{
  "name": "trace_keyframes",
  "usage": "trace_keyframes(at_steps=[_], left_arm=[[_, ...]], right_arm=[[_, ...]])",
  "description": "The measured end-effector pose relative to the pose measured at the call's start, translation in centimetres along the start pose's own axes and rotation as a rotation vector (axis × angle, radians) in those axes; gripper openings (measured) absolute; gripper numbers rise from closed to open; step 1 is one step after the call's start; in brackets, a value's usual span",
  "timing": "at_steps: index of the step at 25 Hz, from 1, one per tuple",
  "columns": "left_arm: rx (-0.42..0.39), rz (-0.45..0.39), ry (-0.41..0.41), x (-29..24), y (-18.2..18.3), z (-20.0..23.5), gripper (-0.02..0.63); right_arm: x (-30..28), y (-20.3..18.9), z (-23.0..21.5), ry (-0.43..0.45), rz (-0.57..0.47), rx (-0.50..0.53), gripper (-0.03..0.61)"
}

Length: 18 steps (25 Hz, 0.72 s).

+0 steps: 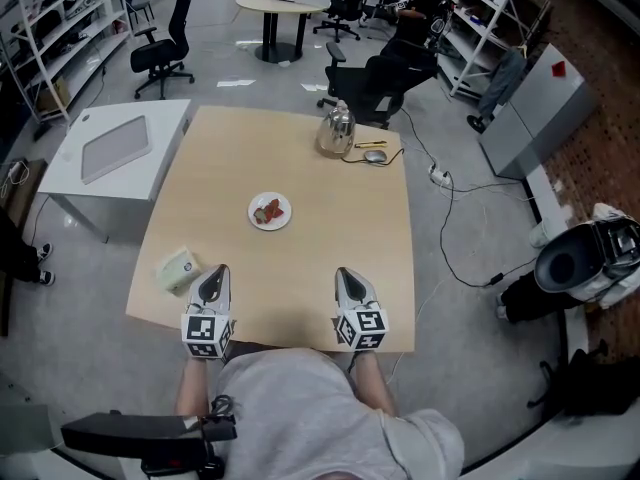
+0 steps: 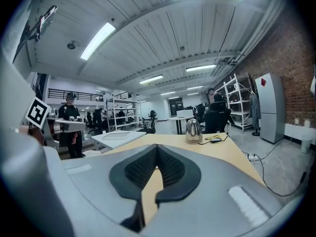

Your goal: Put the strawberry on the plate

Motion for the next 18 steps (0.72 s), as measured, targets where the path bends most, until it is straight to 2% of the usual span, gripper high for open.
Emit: trace_keyframes(at_steps=[18], left_arm=[[-0.004,0.003,-0.013,-0.31,-0.01,-0.06,0.02]], right_arm=[[-0.17,-0.01,-0.2,-0.004,0.003,-0.006,0.006]])
Point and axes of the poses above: the fingertips, and each gripper's own axes: x backward along the fingers, z to its left, y out of its top, the point moved 10 cm from there along x, backward along the fingers, and after that the axes turned 13 degrees about -x, right-handed, at the moved point
